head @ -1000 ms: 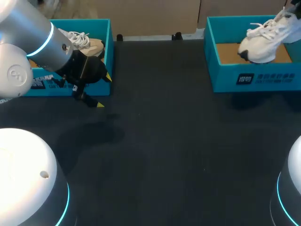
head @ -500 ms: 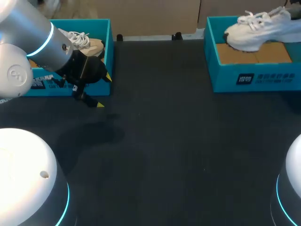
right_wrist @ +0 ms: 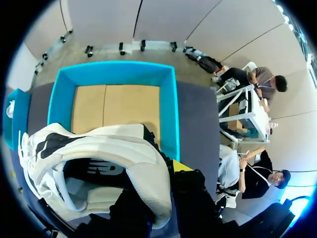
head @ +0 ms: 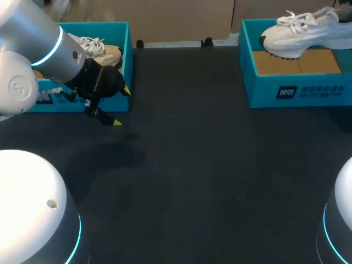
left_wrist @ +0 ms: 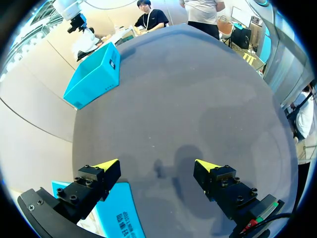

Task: Take the shoe out of the shoebox, open the shoe tongue, remove and reinsert the insole, then place the shoe into the shoebox

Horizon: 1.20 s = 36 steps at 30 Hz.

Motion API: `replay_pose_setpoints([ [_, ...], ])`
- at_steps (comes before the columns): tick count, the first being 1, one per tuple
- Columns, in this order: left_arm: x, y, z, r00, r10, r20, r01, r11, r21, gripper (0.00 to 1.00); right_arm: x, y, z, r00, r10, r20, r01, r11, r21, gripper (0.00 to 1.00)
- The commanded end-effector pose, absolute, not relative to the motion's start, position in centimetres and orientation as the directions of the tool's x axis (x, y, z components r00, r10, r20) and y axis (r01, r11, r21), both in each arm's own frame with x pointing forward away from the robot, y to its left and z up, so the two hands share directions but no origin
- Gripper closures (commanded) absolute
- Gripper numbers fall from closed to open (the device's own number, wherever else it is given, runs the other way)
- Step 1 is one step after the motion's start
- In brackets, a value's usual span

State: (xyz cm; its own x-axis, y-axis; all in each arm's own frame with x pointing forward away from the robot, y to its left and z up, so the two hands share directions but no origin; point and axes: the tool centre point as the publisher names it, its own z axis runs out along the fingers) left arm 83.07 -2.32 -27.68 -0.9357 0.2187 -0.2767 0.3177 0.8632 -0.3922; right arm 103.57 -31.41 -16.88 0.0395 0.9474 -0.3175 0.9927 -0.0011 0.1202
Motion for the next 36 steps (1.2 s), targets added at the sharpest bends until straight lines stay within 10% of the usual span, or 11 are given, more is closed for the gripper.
replay_pose_setpoints([
  [1, 83.0, -2.3, -27.7, -0.936, 0.219, -0.277, 0.318, 0.864, -0.390, 0.00, 103.6, -31.4, -16.7, 0.039, 0.948, -0.316, 0.993, -0.001, 0.120, 1.00],
  [36, 83.0, -2.3, -27.7, -0.936, 0.219, -0.277, 0.318, 0.864, -0.390, 0.00, 108.2, -34.6, -22.9, 0.210, 0.913, -0.350, 0.973, -0.159, 0.170, 1.00],
])
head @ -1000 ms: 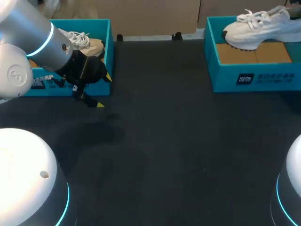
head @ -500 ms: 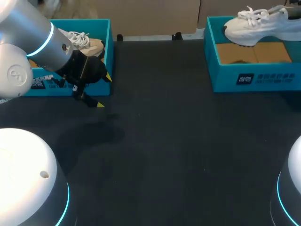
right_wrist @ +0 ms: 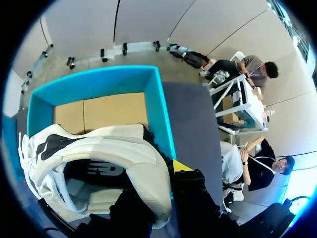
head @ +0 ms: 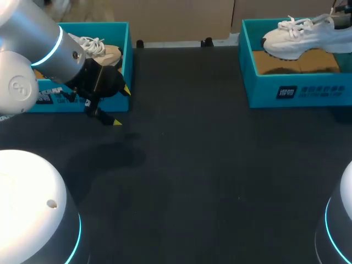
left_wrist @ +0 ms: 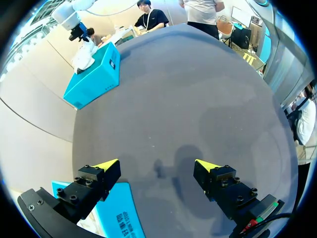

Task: Take the shoe out of the shoebox, open the shoe tongue, remove and reinsert the insole, then place the shoe into the shoebox

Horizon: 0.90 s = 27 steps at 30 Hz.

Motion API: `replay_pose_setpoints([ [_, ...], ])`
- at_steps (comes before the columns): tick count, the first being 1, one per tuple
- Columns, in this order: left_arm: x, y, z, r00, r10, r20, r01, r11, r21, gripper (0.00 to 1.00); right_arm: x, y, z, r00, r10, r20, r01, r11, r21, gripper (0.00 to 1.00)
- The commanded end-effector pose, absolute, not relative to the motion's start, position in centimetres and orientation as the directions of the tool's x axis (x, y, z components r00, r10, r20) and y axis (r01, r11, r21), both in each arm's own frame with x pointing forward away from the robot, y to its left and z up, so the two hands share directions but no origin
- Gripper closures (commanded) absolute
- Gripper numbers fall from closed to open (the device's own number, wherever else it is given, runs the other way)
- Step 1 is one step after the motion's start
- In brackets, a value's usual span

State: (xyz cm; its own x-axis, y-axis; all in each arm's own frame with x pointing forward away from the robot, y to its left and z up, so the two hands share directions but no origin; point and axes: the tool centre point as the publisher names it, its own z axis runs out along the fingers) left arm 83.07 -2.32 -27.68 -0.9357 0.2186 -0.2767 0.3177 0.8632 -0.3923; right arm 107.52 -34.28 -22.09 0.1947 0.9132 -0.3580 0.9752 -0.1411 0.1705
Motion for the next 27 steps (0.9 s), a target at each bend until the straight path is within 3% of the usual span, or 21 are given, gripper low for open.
replay_pose_setpoints([
  [1, 83.0, -2.3, -27.7, -0.936, 0.219, -0.277, 0.318, 0.864, -0.390, 0.00, 108.1, -34.7, -23.1, 0.210, 0.913, -0.349, 0.973, -0.159, 0.169, 1.00],
  [27, 83.0, -2.3, -27.7, -0.936, 0.219, -0.277, 0.318, 0.864, -0.390, 0.00, 107.0, -34.1, -27.3, 0.199, 0.899, -0.389, 0.978, -0.155, 0.143, 1.00],
])
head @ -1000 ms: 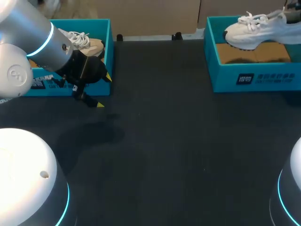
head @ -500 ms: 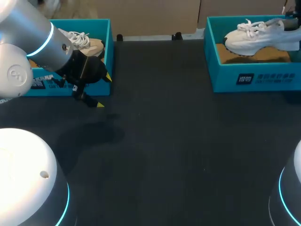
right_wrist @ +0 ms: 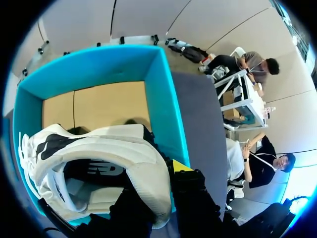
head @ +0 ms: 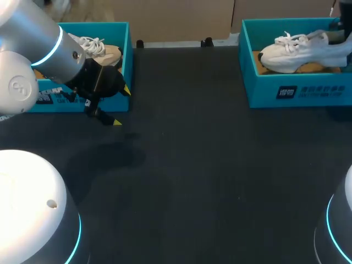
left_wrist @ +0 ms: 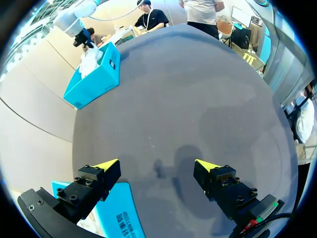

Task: Take the shoe out of the shoebox, open the shoe tongue, remove and reinsert the insole, then place the shoe into the shoebox

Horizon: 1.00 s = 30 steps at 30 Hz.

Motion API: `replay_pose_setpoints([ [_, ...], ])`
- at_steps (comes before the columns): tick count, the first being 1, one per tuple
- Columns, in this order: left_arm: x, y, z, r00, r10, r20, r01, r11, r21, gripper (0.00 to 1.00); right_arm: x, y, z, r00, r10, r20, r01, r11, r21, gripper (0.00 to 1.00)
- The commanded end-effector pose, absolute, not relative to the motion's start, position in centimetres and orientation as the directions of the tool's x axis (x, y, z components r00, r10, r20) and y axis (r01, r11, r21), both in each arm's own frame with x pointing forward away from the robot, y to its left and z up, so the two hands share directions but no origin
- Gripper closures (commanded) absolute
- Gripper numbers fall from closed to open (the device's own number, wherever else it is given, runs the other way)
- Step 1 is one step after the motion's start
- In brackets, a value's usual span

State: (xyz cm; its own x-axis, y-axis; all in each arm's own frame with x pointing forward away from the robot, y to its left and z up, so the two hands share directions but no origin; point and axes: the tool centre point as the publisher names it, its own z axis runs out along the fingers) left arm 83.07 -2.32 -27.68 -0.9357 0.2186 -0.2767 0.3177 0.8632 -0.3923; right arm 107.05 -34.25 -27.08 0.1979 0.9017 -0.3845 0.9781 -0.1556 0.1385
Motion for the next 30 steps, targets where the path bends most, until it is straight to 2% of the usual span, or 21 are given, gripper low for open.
replay_pose_setpoints([
  [1, 83.0, -2.3, -27.7, -0.936, 0.219, -0.277, 0.318, 0.864, -0.390, 0.00, 107.0, -34.1, -27.3, 0.199, 0.899, -0.390, 0.978, -0.155, 0.143, 1.00],
  [30, 83.0, -2.3, -27.7, -0.936, 0.219, -0.277, 0.318, 0.864, -0.390, 0.00, 104.0, -34.1, -30.5, 0.207, 0.891, -0.404, 0.978, -0.176, 0.111, 1.00],
])
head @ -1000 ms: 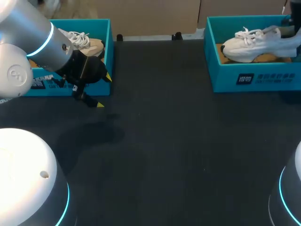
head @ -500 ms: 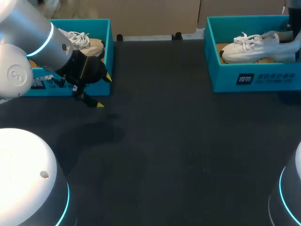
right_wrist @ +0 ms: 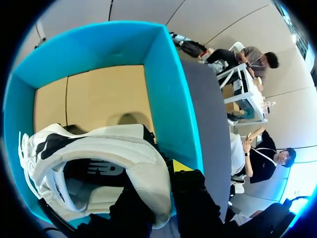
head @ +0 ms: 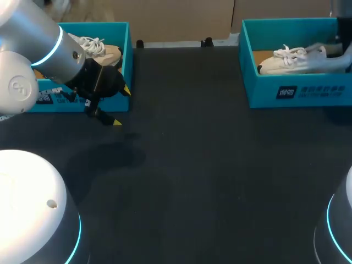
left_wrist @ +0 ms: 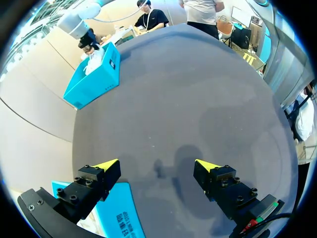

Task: Take the shoe out of the shoebox, open the shoe tongue, remove and reinsert the insole, then place the shoe into the shoebox

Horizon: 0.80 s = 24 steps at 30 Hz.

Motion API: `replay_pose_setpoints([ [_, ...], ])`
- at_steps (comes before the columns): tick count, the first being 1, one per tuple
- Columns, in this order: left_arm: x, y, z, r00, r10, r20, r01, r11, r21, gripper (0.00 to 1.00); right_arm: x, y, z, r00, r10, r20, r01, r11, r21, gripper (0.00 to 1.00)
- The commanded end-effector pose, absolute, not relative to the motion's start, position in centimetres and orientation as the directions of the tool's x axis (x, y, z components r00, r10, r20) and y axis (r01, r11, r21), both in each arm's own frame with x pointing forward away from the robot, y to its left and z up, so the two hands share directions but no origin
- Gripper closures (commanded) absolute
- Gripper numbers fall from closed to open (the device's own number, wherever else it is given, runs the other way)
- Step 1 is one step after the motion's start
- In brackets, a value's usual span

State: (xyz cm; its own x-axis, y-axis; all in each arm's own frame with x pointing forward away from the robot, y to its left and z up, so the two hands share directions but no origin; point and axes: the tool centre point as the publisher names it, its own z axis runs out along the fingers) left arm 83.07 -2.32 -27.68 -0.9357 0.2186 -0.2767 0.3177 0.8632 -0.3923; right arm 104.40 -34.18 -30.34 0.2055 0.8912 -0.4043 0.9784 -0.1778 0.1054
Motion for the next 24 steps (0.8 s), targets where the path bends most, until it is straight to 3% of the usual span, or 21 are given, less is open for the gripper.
replay_pose_setpoints([
  [1, 83.0, -2.3, -27.7, -0.936, 0.219, -0.277, 0.318, 0.864, -0.390, 0.00, 103.9, -34.0, -30.6, 0.206, 0.891, -0.404, 0.978, -0.176, 0.111, 1.00],
  [24, 83.0, -2.3, -27.7, -0.936, 0.219, -0.277, 0.318, 0.864, -0.390, 0.00, 103.1, -34.2, -33.6, 0.202, 0.897, -0.393, 0.979, -0.177, 0.100, 1.00],
])
